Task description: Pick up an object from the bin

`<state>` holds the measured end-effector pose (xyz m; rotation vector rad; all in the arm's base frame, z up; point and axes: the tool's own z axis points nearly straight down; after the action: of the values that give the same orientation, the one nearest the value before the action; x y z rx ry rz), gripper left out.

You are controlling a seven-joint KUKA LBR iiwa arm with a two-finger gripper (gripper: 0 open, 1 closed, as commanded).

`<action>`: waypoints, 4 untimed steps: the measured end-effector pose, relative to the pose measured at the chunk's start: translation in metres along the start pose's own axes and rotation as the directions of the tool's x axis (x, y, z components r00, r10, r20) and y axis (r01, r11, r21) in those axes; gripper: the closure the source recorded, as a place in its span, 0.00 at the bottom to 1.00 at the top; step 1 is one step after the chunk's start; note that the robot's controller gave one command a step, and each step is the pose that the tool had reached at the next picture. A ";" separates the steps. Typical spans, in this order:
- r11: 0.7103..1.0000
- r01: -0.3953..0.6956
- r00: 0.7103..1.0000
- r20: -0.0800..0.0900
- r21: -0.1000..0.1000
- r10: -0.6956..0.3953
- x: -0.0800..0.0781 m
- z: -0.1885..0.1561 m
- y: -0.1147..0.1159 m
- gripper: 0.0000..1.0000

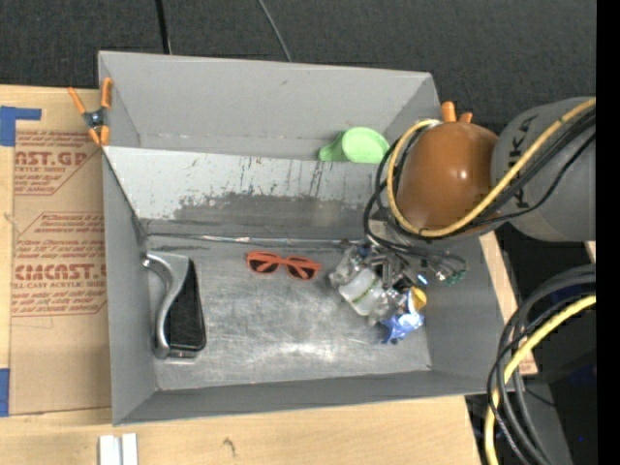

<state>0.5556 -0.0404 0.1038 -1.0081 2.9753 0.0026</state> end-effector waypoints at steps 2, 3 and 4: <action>0.954 0.299 0.954 0.000 0.000 -0.299 0.006 -0.038 0.056 1.00; 0.945 0.327 0.945 -0.003 -0.007 -0.327 0.000 -0.079 0.059 1.00; 0.975 0.221 0.975 0.001 -0.001 -0.221 0.003 -0.126 0.048 1.00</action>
Offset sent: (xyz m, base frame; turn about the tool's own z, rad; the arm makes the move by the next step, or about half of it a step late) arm -0.0534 0.0504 0.0490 -0.3709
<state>0.5241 -0.0038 0.2298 -1.3321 2.8442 0.0047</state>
